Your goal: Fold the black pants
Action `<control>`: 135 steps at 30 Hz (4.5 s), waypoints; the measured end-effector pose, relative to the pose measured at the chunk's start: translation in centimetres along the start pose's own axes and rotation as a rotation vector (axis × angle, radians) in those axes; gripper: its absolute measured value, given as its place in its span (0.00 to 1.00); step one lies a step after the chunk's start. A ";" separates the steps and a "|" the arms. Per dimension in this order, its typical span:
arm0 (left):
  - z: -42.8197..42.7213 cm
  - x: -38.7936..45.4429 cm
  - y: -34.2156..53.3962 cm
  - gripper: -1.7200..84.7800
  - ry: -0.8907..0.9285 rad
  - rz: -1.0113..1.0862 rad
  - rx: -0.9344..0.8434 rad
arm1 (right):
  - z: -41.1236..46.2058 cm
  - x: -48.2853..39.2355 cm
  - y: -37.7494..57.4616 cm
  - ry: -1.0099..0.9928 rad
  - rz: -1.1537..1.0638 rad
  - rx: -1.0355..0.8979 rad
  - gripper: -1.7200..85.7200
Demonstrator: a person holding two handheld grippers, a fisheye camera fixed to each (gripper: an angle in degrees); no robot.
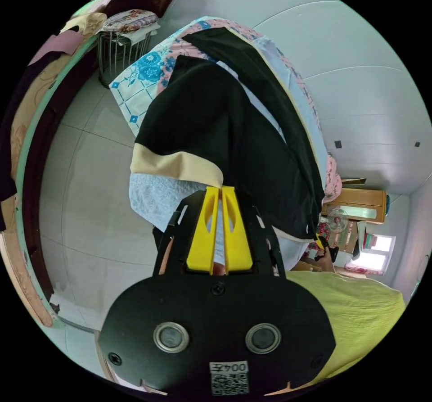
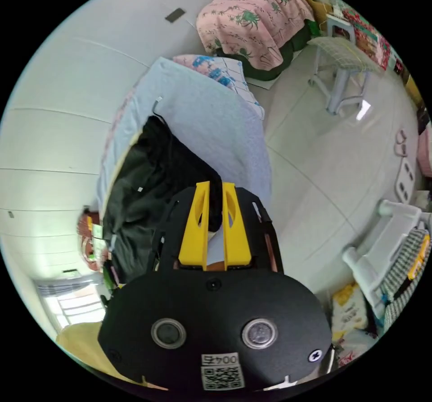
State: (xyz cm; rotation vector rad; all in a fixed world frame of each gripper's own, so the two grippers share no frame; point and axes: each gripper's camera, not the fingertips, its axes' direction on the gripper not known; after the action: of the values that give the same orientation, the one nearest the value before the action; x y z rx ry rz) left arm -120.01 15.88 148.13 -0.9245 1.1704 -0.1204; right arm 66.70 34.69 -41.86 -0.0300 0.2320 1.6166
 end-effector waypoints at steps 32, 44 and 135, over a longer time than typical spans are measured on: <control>-4.5 -20.5 1.9 0.08 0.613 -0.311 0.367 | 22.5 -25.7 9.1 0.578 -0.578 -0.247 0.08; -14.7 -4.4 -2.0 0.05 0.207 0.309 0.555 | 24.7 -26.7 5.1 0.545 -0.541 -0.388 0.08; 49.8 44.2 8.6 0.02 -0.719 1.000 -0.265 | 5.9 -28.8 -23.4 0.157 -0.578 -0.085 0.11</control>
State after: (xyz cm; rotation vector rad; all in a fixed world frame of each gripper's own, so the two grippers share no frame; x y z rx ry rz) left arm -63.15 25.83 113.95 -0.4375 0.8477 1.1073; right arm 92.42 8.32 -34.50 -0.2669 0.2478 1.0467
